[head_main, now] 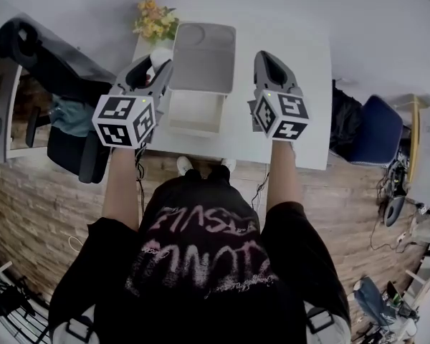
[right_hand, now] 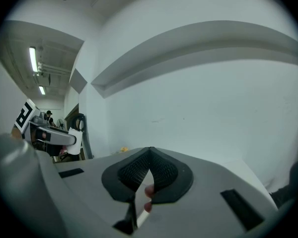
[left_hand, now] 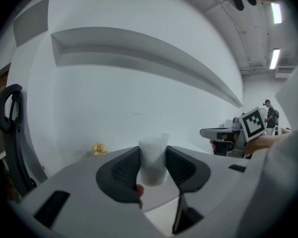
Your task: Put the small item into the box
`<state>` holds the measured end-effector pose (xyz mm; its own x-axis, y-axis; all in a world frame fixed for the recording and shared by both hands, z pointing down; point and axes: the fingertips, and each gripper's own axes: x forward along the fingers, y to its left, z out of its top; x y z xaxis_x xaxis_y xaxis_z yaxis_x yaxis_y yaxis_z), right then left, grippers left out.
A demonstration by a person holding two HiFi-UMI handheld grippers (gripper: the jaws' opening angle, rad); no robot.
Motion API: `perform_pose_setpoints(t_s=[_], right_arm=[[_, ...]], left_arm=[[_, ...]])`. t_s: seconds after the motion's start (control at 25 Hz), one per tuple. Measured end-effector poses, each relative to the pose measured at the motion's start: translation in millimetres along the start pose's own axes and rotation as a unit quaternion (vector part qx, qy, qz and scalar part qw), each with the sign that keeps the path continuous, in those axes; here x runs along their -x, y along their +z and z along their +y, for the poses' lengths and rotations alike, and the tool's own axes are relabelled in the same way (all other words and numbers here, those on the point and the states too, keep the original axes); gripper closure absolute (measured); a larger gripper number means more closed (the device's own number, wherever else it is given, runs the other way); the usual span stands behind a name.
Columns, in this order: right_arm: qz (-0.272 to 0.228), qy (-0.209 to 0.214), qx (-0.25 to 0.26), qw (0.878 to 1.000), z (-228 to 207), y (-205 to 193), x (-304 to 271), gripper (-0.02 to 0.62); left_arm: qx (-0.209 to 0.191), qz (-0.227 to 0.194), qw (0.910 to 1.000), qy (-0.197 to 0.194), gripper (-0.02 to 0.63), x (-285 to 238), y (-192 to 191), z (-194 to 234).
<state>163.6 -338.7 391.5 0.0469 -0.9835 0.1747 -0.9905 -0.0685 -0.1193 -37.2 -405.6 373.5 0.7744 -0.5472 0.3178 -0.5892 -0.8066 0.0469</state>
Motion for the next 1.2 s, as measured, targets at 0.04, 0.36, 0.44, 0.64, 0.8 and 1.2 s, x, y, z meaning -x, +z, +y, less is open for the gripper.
perform_pose_setpoints(t_s=[0.04, 0.36, 0.44, 0.64, 0.8, 1.2], right_arm=[[0.000, 0.000, 0.003, 1.000, -1, 0, 0, 0.584], [0.010, 0.003, 0.011, 1.000, -6, -10, 2, 0.584], [0.018, 0.004, 0.010, 1.000, -7, -16, 1, 0.584], [0.032, 0.008, 0.008, 0.999, -8, -31, -2, 0.583], [0.051, 0.013, 0.005, 0.999, -6, -49, -3, 0.584], [0.097, 0.021, -0.009, 0.995, -3, -98, 1, 0.584]], left_arm=[[0.001, 0.002, 1.0000, 0.001, 0.442, 0, -1, -1], [0.004, 0.036, 0.9993, -0.005, 0.442, -6, -27, -10], [0.003, 0.045, 0.9990, -0.006, 0.442, -8, -34, -12], [0.004, 0.066, 0.9977, -0.010, 0.442, -15, -52, -16], [0.008, 0.089, 0.9959, -0.013, 0.442, -17, -72, -19], [0.025, 0.143, 0.9892, -0.022, 0.442, -22, -120, -30]])
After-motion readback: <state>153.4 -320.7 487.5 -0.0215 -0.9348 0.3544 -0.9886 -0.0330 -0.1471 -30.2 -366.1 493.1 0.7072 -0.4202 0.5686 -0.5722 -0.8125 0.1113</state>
